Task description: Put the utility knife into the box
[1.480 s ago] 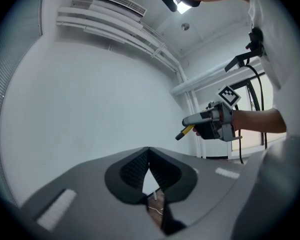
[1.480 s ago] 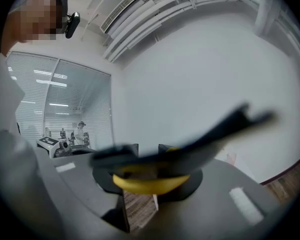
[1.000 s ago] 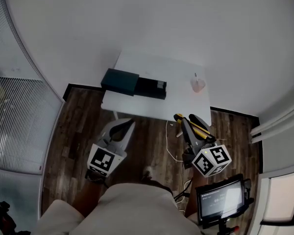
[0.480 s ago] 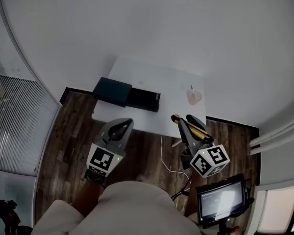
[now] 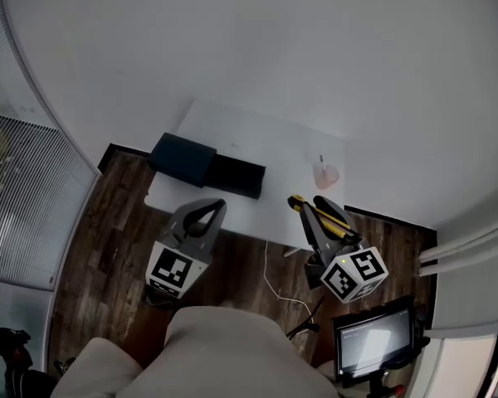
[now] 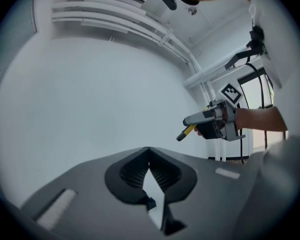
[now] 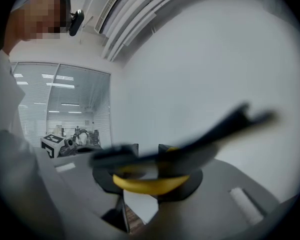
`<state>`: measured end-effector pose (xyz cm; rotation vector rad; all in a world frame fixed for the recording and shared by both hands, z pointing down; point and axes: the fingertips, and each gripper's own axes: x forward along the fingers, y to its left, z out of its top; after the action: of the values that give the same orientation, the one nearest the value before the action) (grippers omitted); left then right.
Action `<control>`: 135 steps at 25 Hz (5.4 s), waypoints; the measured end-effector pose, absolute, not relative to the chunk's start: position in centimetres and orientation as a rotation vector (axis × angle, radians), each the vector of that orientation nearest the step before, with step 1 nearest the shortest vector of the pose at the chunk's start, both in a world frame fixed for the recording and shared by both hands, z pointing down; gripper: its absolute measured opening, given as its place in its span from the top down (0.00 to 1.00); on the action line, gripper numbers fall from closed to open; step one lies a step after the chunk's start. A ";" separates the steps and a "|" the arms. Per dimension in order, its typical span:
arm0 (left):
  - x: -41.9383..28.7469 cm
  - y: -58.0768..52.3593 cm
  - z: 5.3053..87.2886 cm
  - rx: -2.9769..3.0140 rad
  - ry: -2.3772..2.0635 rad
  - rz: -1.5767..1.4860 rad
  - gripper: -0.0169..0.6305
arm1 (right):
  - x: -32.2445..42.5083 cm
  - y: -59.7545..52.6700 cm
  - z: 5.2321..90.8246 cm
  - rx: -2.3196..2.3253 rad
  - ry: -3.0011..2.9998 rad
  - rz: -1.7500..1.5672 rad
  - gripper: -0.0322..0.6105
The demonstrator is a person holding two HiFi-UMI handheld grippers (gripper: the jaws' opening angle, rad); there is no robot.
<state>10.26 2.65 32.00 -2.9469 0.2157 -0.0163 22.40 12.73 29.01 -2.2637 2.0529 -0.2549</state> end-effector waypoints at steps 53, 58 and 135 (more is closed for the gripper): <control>4.6 -7.8 35.0 -3.075 0.289 -0.101 0.98 | 23.8 1.1 38.3 -2.397 2.111 -0.602 0.75; 5.2 -9.2 35.9 -3.088 0.361 -0.130 0.98 | 24.9 -1.1 40.6 -2.359 2.203 -0.671 0.75; 9.8 -15.7 43.6 -3.138 1.053 -0.436 0.98 | 28.1 -11.6 66.2 -1.671 3.443 -1.521 0.75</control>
<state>9.80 -15.70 43.63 -3.1375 1.0535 -0.4357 28.10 -11.56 66.17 -1.6712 3.4431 -1.5210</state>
